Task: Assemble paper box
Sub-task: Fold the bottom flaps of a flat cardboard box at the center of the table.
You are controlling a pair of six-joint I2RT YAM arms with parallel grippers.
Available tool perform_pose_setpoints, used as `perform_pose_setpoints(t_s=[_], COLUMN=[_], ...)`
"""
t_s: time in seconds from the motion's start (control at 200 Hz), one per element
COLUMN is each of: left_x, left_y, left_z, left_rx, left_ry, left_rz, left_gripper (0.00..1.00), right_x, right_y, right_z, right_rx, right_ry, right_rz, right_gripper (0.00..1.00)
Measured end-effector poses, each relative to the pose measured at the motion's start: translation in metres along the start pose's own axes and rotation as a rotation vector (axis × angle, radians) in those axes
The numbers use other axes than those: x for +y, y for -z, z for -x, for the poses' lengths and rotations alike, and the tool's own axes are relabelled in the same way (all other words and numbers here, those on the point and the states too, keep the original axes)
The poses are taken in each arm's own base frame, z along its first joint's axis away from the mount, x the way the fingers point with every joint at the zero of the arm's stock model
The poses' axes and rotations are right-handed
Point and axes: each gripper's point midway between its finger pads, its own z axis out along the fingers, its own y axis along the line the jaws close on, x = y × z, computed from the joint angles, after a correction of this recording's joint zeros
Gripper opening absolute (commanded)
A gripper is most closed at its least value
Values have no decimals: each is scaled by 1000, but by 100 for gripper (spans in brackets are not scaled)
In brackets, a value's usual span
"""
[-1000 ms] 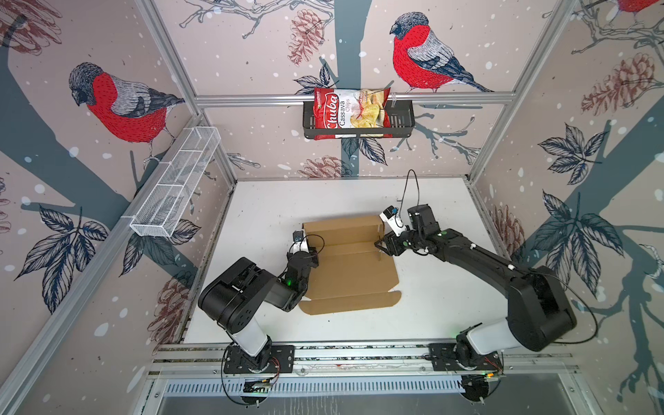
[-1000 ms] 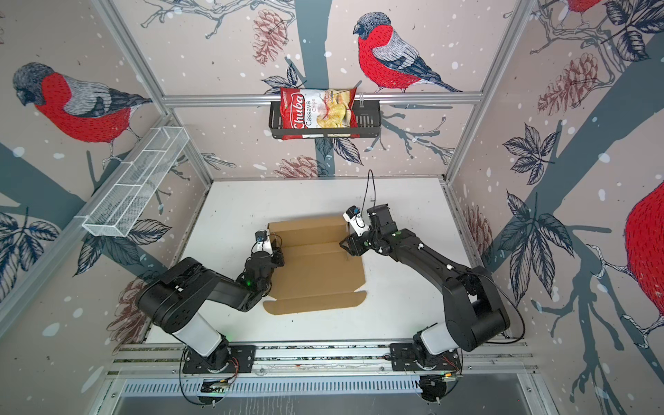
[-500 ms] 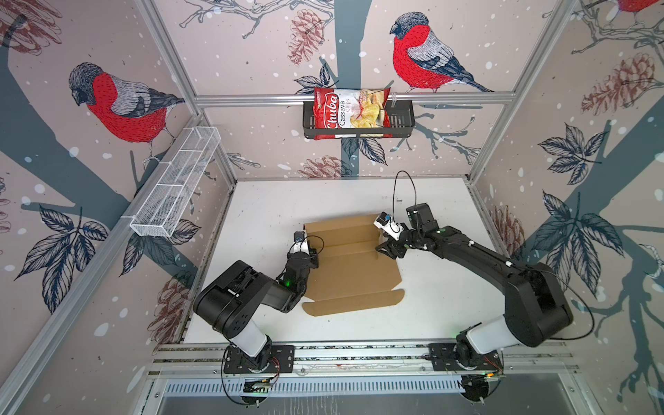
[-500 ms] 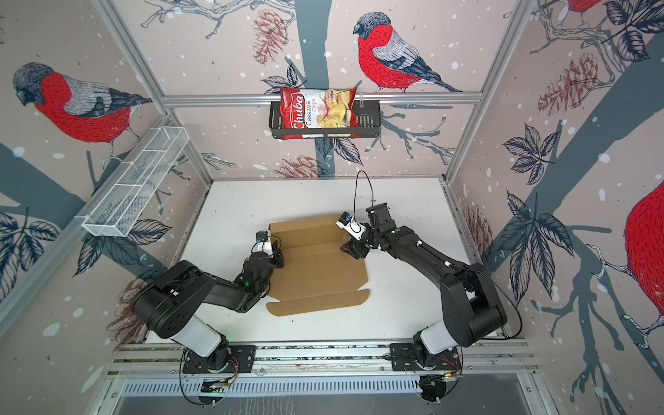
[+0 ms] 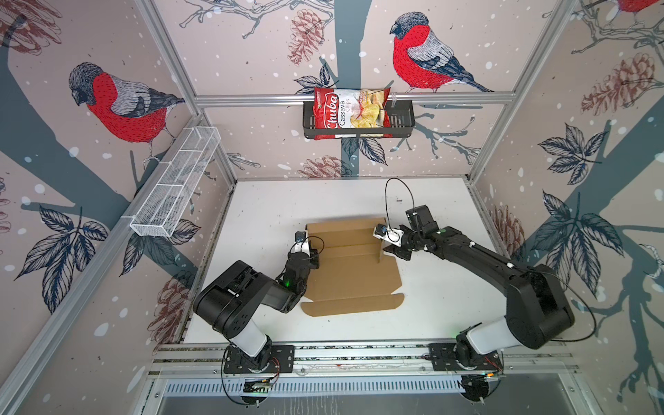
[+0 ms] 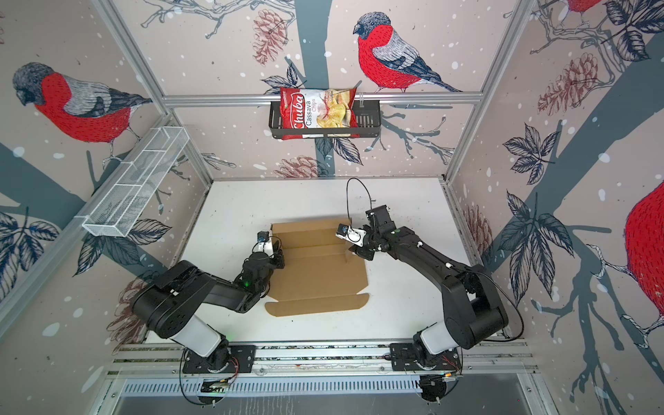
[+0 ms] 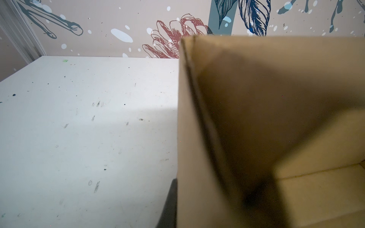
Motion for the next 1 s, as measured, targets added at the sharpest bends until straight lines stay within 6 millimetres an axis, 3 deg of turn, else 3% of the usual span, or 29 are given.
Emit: perform_pose_setpoints(t_s=[0.085,0.265,0.385,0.83,0.996], left_x=[0,-2,-4,-5,-5], left_y=[1,3,3,5,7], left_z=[-1,-1,-1,-2,-2], left_rx=[-2,-4,-4,-7,-9], left_ry=[1,3,4,6,7], left_rz=[-6,-22,-32,-45,-49], left_gripper=[0,0,0,0,0], right_x=[-3,-15,-22,-39,-46], right_y=[-4,-5,-4,-9,-13], right_z=[-4,4,12,20,22], right_rx=[-6,-85,-133,-250,-287], right_ry=[-1,-66,-103,-261,-312], right_rz=[-42,-141,-171,-261,-319], right_gripper=[30,51,56,51,42])
